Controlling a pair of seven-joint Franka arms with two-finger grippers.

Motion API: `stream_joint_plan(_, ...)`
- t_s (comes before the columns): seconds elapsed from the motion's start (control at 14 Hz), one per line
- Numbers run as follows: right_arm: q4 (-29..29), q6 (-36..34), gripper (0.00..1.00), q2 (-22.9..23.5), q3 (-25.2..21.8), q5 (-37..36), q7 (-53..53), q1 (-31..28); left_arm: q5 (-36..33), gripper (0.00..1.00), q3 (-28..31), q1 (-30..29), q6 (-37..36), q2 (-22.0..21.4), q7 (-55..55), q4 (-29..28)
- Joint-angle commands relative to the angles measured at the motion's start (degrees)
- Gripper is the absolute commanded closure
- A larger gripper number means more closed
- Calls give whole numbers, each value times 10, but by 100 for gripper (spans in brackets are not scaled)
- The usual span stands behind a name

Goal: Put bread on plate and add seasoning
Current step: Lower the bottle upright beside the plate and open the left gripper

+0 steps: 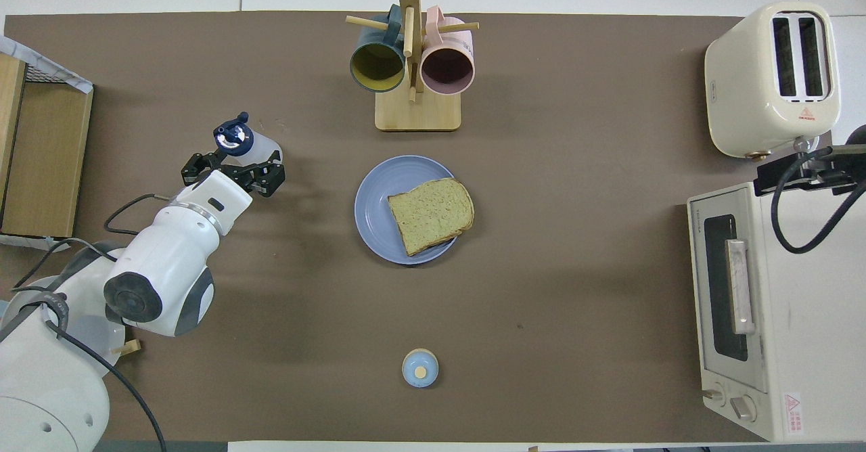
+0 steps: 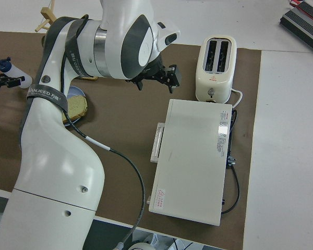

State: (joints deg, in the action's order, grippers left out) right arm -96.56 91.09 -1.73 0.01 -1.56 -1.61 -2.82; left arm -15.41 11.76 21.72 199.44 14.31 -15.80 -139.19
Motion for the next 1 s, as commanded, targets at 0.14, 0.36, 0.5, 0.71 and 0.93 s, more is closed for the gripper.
stream_joint_plan(0.14, -7, 2, 0, -5, 3, -4, -14, -4, -1, 0, -3, -4, 13, -9, 9, -25)
stream_joint_plan(0.36, -7, 2, 0, -5, 3, -4, -14, -4, -1, 0, -2, -4, 13, -44, 10, -62)
stream_joint_plan(0.5, -7, 2, 0, -5, 3, -4, -14, -4, -1, 0, -3, -1, 13, -69, 12, -93)
stream_joint_plan(0.71, -7, 2, 0, -5, 3, -4, -15, -4, -1, 0, -3, 3, 12, -111, 15, -126)
stream_joint_plan(0.93, -7, 2, 0, -5, 3, -4, -15, -4, -2, 0, -8, 16, 10, -127, 4, -152)
